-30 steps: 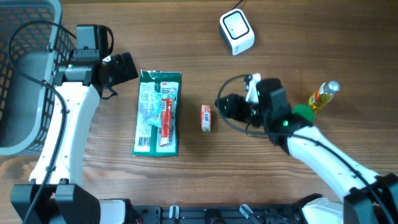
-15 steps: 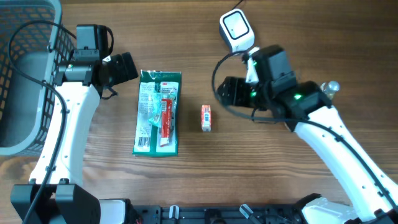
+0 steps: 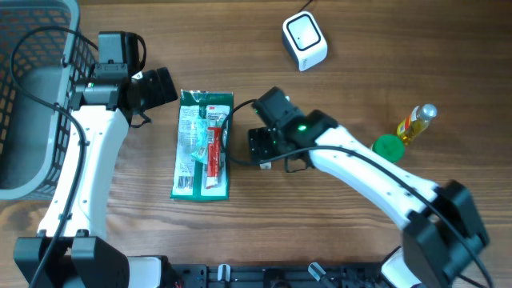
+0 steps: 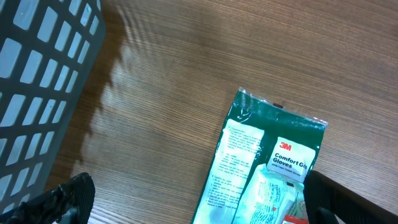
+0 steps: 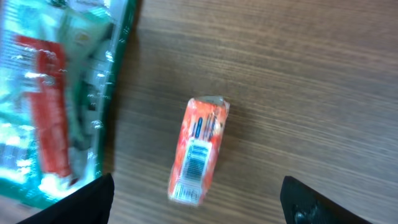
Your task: Scan the item barcode
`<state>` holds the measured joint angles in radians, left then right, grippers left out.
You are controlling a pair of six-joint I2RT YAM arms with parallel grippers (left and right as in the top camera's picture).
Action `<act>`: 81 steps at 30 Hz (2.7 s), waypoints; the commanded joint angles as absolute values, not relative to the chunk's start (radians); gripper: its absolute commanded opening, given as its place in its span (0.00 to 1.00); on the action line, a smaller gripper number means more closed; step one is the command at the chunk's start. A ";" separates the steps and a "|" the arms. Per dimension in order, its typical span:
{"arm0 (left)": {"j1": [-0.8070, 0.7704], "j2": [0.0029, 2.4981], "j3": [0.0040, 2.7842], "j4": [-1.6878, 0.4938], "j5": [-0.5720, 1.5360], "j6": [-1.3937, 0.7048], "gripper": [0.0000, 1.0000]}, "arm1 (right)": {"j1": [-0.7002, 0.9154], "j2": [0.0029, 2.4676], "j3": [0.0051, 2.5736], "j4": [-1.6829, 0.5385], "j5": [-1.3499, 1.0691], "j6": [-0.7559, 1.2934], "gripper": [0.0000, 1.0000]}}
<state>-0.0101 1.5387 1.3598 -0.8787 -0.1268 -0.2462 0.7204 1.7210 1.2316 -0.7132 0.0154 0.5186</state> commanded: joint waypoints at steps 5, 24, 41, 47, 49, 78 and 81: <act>-0.004 1.541 1.365 -0.876 -0.132 -0.255 1.00 | 0.738 1.856 1.242 -0.689 0.044 0.565 1.00; -0.004 1.541 1.365 -0.876 -0.132 -0.255 1.00 | 0.743 1.958 1.242 -0.632 0.030 0.575 0.50; -0.004 1.541 1.365 -0.876 -0.132 -0.255 1.00 | 0.739 1.954 1.247 -0.549 0.165 0.510 0.59; -0.004 1.541 1.365 -0.876 -0.132 -0.255 1.00 | 0.725 1.917 1.392 -0.640 0.164 0.458 0.88; -0.004 1.541 1.365 -0.876 -0.132 -0.255 1.00 | 0.724 1.895 1.459 -0.690 0.164 0.445 0.93; -0.004 1.541 1.365 -0.876 -0.132 -0.255 1.00 | 0.872 1.883 1.394 -0.665 -0.227 0.711 0.50; -0.004 1.541 1.365 -0.876 -0.132 -0.255 1.00 | 0.891 1.898 1.394 -0.659 -0.227 0.745 0.50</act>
